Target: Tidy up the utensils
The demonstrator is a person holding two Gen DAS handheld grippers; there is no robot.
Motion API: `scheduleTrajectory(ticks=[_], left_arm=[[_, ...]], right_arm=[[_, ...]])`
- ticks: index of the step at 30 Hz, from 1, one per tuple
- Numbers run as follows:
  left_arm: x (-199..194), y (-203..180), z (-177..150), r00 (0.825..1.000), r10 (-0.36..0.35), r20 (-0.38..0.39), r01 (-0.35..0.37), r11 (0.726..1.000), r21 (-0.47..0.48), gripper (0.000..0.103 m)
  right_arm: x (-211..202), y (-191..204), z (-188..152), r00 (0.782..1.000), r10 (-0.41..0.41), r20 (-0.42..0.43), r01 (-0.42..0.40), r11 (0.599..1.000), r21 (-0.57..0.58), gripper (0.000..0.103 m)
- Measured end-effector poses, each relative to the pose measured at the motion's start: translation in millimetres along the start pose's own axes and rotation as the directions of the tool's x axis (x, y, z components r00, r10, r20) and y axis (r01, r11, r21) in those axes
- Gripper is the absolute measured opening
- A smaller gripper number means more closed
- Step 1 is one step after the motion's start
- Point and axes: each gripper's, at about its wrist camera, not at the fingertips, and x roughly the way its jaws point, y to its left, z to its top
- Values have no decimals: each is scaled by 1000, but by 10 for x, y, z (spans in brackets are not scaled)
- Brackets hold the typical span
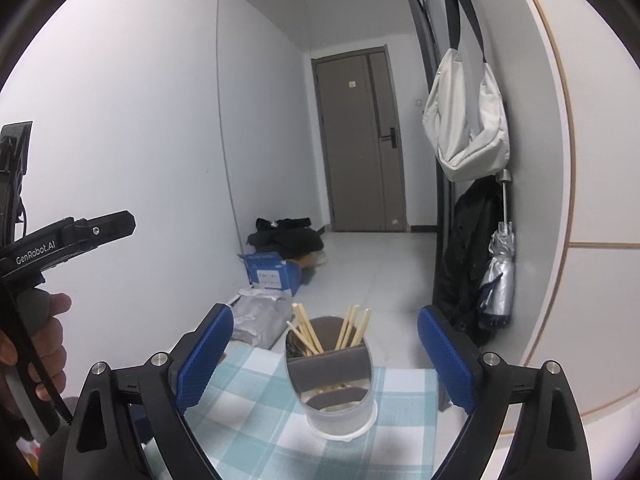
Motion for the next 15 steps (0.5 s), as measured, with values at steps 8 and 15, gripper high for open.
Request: scheduleTrajectory(ticks=[8, 15], left_arm=[[-57, 28, -293, 1000, 8, 13, -9, 1000, 22, 102], [2, 103, -615, 999, 28, -21, -28, 1000, -2, 102]], right_arm=[[-216, 108, -243, 998, 17, 63, -15, 999, -33, 101], [-226, 138, -552, 998, -8, 57, 10, 999, -50, 103]])
